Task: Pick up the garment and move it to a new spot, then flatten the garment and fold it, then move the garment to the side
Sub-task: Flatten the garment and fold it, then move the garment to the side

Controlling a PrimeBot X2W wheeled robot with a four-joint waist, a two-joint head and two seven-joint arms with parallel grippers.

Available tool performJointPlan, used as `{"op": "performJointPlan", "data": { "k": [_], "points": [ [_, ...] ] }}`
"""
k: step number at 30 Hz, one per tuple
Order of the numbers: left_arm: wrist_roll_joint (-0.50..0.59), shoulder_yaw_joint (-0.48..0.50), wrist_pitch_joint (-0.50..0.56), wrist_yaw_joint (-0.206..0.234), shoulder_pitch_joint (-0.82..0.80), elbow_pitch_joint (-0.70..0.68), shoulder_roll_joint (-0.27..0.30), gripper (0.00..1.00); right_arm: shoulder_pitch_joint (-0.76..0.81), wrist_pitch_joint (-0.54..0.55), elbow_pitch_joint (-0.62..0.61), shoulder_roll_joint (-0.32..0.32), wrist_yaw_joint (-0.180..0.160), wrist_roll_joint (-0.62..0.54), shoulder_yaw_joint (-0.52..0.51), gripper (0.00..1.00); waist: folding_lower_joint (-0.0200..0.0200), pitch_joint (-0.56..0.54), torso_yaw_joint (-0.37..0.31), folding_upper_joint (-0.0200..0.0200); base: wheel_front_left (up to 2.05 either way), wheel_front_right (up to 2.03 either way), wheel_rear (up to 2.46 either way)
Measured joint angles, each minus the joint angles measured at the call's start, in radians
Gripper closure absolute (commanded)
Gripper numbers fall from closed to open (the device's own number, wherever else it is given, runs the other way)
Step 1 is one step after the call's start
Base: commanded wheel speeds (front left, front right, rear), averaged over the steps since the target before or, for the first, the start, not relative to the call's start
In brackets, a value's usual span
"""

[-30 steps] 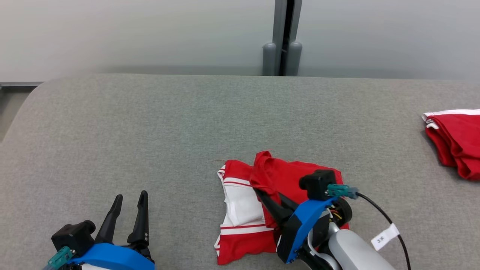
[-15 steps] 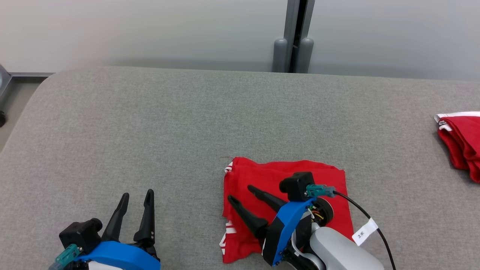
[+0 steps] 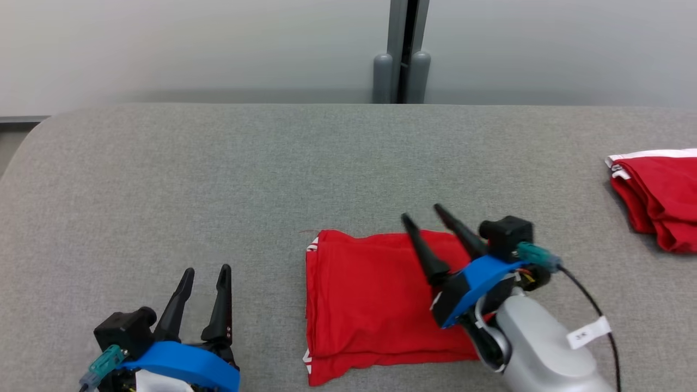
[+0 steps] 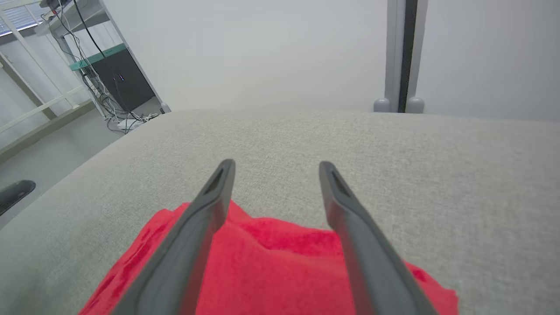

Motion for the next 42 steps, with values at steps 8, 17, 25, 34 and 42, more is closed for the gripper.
{"op": "performJointPlan", "data": {
  "k": [8, 17, 25, 34, 42],
  "points": [
    [0.032, 0.009, -0.002, -0.002, -0.027, 0.016, -0.020, 0.00, 0.145, -0.004, -0.120, -0.001, 0.000, -0.237, -0.314, 0.00, -0.0001, -0.030, -0.035, 0.0000, 0.00, 0.00, 0.00],
    [0.076, 0.082, -0.003, -0.009, 0.026, 0.053, -0.044, 0.00, 0.338, -0.005, -0.257, -0.001, 0.000, -0.324, -0.444, 0.00, 0.0000, -0.075, -0.075, 0.0000, 0.00, 0.00, 0.00],
    [0.112, 0.168, -0.003, -0.033, 0.097, 0.072, -0.083, 0.00, 0.433, -0.005, -0.316, -0.001, 0.000, -0.308, -0.472, 0.00, -0.0001, -0.108, -0.091, 0.0000, 0.00, 0.00, 0.00],
    [0.169, 0.201, -0.003, -0.059, 0.115, 0.094, -0.103, 0.00, 0.443, -0.005, -0.310, -0.001, 0.000, -0.331, -0.482, 0.00, -0.0002, -0.119, -0.080, 0.0000, 0.00, 0.00, 0.00],
    [0.191, 0.207, -0.003, -0.077, 0.114, 0.109, -0.115, 0.00, 0.441, -0.005, -0.295, -0.001, 0.000, -0.329, -0.472, 0.00, -0.0001, -0.114, -0.066, -0.0001, 0.00, 0.00, 0.00]
  ]
}}
